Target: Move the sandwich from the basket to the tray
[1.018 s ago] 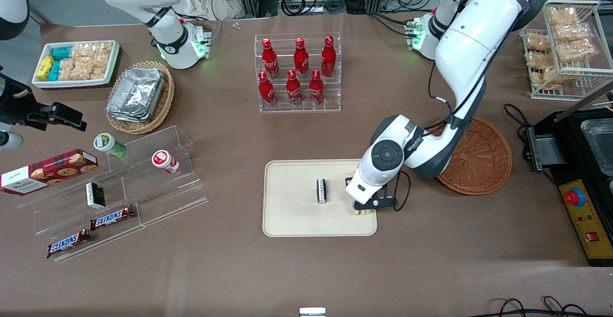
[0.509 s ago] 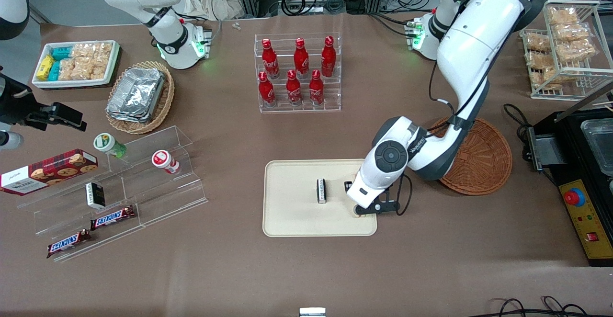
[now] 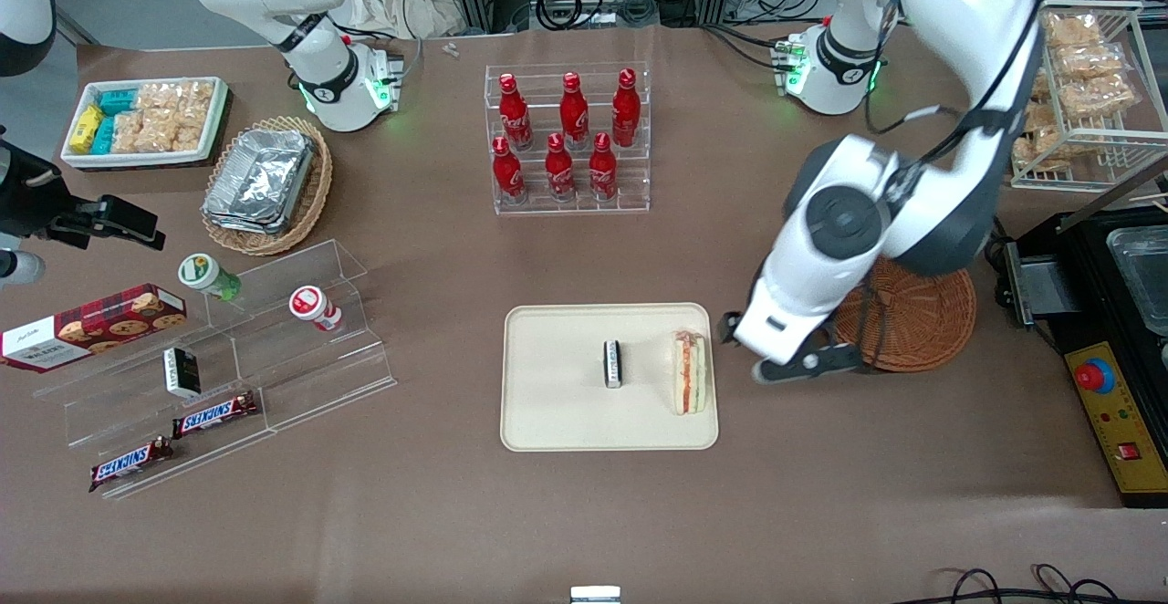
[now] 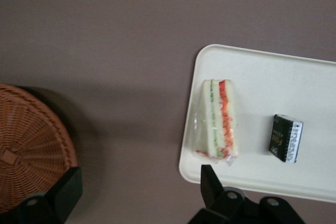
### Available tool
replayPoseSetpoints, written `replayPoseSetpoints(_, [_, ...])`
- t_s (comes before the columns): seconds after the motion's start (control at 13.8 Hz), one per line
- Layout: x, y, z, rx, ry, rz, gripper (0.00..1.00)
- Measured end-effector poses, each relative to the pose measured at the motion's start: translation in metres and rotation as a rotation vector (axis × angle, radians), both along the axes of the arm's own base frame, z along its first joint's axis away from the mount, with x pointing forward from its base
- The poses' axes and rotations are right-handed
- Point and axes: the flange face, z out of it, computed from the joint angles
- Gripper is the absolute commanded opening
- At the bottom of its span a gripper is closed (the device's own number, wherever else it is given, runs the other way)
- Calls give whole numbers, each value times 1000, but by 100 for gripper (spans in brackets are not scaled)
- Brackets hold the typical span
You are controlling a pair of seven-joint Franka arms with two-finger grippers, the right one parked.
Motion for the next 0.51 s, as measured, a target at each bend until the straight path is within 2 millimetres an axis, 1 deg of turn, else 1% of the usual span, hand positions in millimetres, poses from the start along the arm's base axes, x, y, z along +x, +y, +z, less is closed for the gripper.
replayPoseSetpoints(0.15, [-33, 46, 1, -49, -27, -53, 100])
replayPoseSetpoints(0.22, [-48, 73, 3, -46, -23, -79, 100])
replayPoseSetpoints(0.29, [-61, 103, 11, -35, -9, -97, 100])
replayPoseSetpoints(0.36, [-69, 136, 27, -23, 17, -111, 100])
replayPoseSetpoints(0.44, [-74, 170, 50, -12, 47, -126, 100])
replayPoseSetpoints(0.51, [-76, 200, 77, -8, 78, -131, 100])
